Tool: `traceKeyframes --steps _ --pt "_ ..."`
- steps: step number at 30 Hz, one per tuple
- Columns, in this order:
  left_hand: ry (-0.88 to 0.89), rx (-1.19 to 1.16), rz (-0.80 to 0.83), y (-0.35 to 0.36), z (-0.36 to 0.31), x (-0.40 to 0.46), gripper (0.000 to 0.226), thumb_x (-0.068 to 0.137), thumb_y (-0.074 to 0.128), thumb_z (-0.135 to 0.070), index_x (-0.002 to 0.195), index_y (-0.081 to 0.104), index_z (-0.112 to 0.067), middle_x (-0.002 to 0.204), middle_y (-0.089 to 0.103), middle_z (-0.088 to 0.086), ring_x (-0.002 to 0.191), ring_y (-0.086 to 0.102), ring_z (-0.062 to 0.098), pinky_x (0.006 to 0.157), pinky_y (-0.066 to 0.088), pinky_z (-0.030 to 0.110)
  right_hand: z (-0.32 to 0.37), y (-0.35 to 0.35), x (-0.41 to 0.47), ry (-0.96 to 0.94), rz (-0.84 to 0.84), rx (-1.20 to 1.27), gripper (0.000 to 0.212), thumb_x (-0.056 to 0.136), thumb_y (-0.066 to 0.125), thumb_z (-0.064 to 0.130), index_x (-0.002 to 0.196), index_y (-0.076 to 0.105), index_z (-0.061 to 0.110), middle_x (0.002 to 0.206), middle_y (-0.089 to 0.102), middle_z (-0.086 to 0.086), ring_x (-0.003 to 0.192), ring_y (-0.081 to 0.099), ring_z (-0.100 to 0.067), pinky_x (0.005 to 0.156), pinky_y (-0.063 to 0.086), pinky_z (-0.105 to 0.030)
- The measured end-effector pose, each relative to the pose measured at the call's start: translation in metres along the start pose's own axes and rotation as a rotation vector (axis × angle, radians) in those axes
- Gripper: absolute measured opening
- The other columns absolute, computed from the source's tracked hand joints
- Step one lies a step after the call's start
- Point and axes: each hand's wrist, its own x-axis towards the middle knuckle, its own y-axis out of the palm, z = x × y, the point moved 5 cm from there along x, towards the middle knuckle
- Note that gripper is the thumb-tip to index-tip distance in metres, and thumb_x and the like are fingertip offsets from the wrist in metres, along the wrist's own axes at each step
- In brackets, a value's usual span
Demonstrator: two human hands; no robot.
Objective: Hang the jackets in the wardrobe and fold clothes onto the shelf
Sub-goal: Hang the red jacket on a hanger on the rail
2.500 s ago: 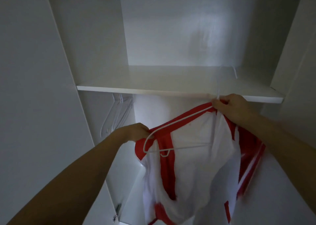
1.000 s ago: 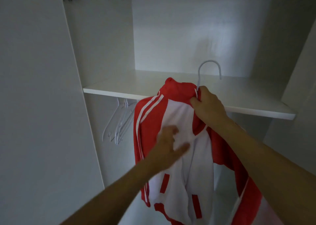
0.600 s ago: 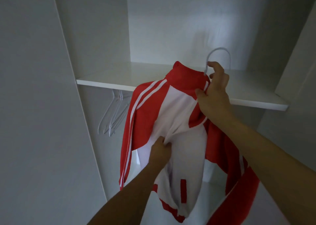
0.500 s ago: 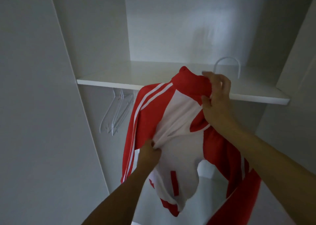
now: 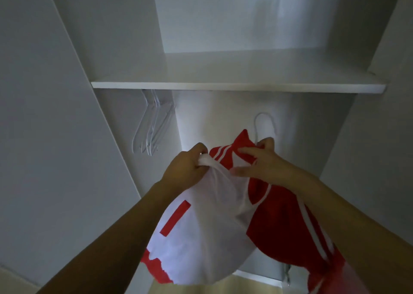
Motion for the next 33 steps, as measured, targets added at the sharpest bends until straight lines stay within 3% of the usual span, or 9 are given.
traceKeyframes --steps 2,4,7,10,16,23,28,30,33 --pt "0.007 -0.017 0.021 -0.002 -0.013 0.005 0.016 0.091 0.062 -0.018 0.104 0.053 -0.016 0.068 0.06 -0.003 0.057 0.059 0.017 0.047 0.035 0.021 0.003 0.019 -0.005 -0.054 0.079 -0.033 0.117 0.029 0.062 0.096 0.134 0.044 0.048 0.099 0.012 0.021 0.106 0.036 -0.004 0.092 0.03 -0.015" --pt "0.002 -0.066 0.037 -0.003 -0.023 0.008 0.015 0.091 0.061 -0.017 0.1 0.049 -0.02 0.065 0.058 -0.004 0.054 0.056 0.014 0.045 0.035 0.02 0.005 0.033 -0.01 -0.122 0.095 -0.084 0.102 0.033 0.064 0.093 0.125 0.043 0.054 0.103 0.013 0.02 0.099 0.039 -0.001 0.084 0.036 -0.012" --pt "0.016 -0.108 0.06 0.0 -0.038 0.011 0.018 0.091 0.058 -0.014 0.099 0.046 -0.025 0.064 0.059 -0.002 0.049 0.051 0.01 0.041 0.034 0.014 0.0 0.045 -0.011 -0.124 0.015 -0.13 0.058 0.059 0.072 0.074 0.1 0.06 0.034 0.11 0.021 0.011 0.083 0.05 -0.004 0.074 0.044 -0.016" --pt "0.018 -0.059 0.073 0.0 -0.039 0.012 0.016 0.093 0.056 -0.017 0.1 0.044 -0.026 0.064 0.058 -0.001 0.049 0.051 0.011 0.041 0.035 0.016 -0.007 0.033 -0.01 -0.058 -0.156 -0.115 0.021 0.081 0.068 0.049 0.078 0.061 0.029 0.105 0.032 0.007 0.071 0.054 -0.007 0.059 0.036 -0.013" --pt "-0.122 0.009 0.28 0.031 0.004 -0.013 0.009 0.093 0.058 -0.028 0.095 0.049 -0.028 0.076 0.053 -0.017 0.067 0.055 0.005 0.054 0.034 0.013 -0.025 -0.004 -0.006 0.064 -0.372 0.121 0.02 0.085 0.062 0.044 0.069 0.06 0.032 0.099 0.031 0.01 0.073 0.052 -0.002 0.059 0.034 -0.015" --pt "-0.361 0.132 0.216 0.048 0.057 -0.038 0.016 0.09 0.049 -0.011 0.076 0.056 -0.012 0.077 0.064 0.008 0.075 0.062 0.029 0.067 0.046 0.034 -0.06 -0.011 -0.014 0.145 -0.442 0.247 0.011 0.088 0.06 0.026 0.082 0.067 0.031 0.111 0.032 0.004 0.078 0.048 -0.001 0.08 0.043 -0.023" --pt "-0.088 0.079 0.179 0.019 0.008 0.003 0.016 0.091 0.047 -0.005 0.077 0.054 -0.01 0.071 0.062 0.007 0.068 0.061 0.029 0.061 0.047 0.036 -0.052 0.001 -0.021 0.036 -0.129 0.291 0.051 0.083 0.07 0.023 0.121 0.052 0.051 0.109 0.021 0.01 0.096 0.042 0.0 0.09 0.036 -0.01" --pt "0.026 0.124 0.255 0.012 -0.017 0.022 0.014 0.093 0.047 -0.008 0.081 0.052 -0.014 0.07 0.058 0.0 0.065 0.057 0.021 0.057 0.043 0.031 -0.045 0.008 -0.021 0.004 -0.105 0.25 0.081 0.078 0.076 0.03 0.144 0.032 0.046 0.111 0.016 0.012 0.098 0.039 -0.001 0.099 0.036 -0.015" --pt "0.181 0.232 0.373 0.004 -0.044 0.04 0.017 0.091 0.052 -0.009 0.091 0.045 -0.025 0.067 0.049 -0.012 0.058 0.047 0.005 0.052 0.033 0.021 -0.031 0.011 -0.022 -0.088 -0.138 0.082 0.115 0.063 0.081 0.054 0.146 0.002 0.056 0.108 0.012 0.014 0.094 0.039 -0.002 0.091 0.044 -0.017"
